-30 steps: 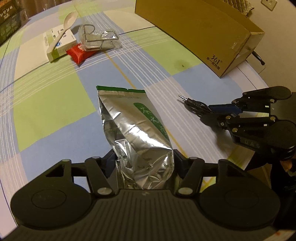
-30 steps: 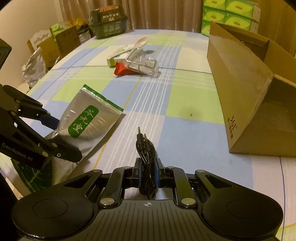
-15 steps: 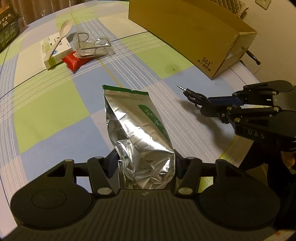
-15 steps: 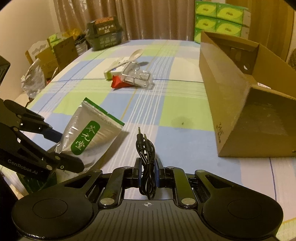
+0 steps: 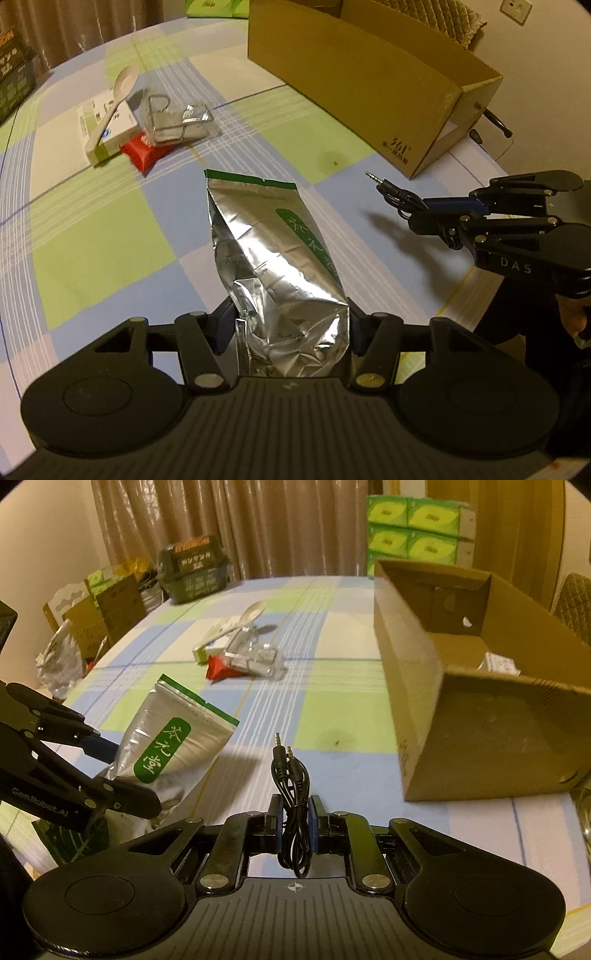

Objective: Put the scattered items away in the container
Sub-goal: 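Carry the foil bag and cable over the cardboard box with both tools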

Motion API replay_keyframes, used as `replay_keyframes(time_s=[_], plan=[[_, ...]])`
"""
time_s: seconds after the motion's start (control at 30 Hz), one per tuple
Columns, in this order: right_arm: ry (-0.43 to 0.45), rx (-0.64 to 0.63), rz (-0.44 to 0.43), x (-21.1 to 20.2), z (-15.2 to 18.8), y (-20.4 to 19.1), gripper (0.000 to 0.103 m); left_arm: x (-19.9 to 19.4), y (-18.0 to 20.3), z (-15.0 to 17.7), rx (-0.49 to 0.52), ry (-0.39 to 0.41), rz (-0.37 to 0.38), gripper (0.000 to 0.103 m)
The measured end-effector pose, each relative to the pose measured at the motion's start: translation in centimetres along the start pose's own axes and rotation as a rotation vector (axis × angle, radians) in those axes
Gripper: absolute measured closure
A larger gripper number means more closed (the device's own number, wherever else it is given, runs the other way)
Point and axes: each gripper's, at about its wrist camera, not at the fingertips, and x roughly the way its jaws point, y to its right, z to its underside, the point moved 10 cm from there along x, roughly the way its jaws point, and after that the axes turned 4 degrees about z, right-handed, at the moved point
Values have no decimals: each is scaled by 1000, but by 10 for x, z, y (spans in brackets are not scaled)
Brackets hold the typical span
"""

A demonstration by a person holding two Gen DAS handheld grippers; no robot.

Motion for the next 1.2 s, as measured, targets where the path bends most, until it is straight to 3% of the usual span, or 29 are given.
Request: replay_keyframes(time_s=[0.7, 1.2], plan=[[165, 19, 58, -62, -48, 36, 93, -26, 51, -72, 70, 118, 47, 50], [264, 71, 158, -89, -95, 112, 93, -30, 102, -150, 96, 221, 95, 50]])
